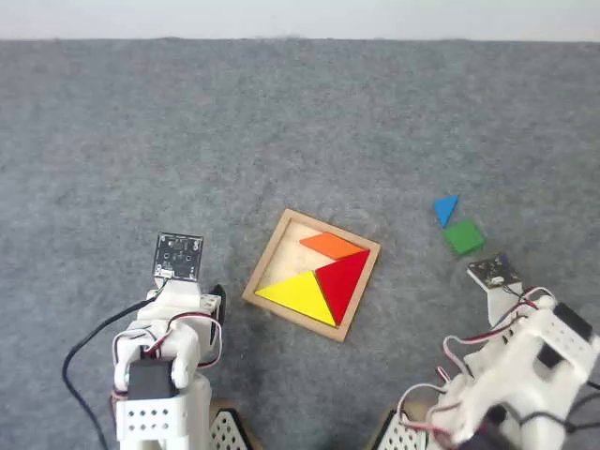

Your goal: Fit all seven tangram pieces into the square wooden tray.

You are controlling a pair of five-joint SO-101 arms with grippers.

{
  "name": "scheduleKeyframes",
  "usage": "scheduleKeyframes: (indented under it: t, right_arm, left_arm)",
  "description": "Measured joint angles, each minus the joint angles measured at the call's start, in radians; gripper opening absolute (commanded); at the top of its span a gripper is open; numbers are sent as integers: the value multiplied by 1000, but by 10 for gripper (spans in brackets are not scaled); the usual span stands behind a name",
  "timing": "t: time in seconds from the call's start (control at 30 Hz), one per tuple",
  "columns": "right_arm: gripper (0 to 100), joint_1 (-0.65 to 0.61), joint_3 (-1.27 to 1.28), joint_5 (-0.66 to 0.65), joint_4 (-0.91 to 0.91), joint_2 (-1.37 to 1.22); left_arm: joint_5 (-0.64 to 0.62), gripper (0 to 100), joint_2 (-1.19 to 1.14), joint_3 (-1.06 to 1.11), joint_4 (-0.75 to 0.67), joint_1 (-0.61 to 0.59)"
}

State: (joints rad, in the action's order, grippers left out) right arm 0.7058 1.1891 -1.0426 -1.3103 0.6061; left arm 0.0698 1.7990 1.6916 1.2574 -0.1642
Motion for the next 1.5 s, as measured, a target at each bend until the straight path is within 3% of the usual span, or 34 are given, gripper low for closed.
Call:
scheduleKeyframes:
  t: [0.27, 0.6, 0.77, 1.1, 1.27, 1.5]
  right_arm:
    - [165, -20, -64, 0, 98, -230]
    - [139, -57, -138, 115, 107, -318]
    - [139, -106, -192, 238, 100, -342]
    - [139, -425, -537, 555, -54, -370]
    - [141, -560, -712, 628, -133, -376]
    - [141, -858, -804, 727, -175, -387]
  left_arm:
    - [0, 153, 0, 0, 0, 0]
    - [0, 153, 0, 0, 0, 0]
    - [0, 153, 0, 0, 0, 0]
    - [0, 153, 0, 0, 0, 0]
    - [0, 153, 0, 0, 0, 0]
    - [0, 153, 0, 0, 0, 0]
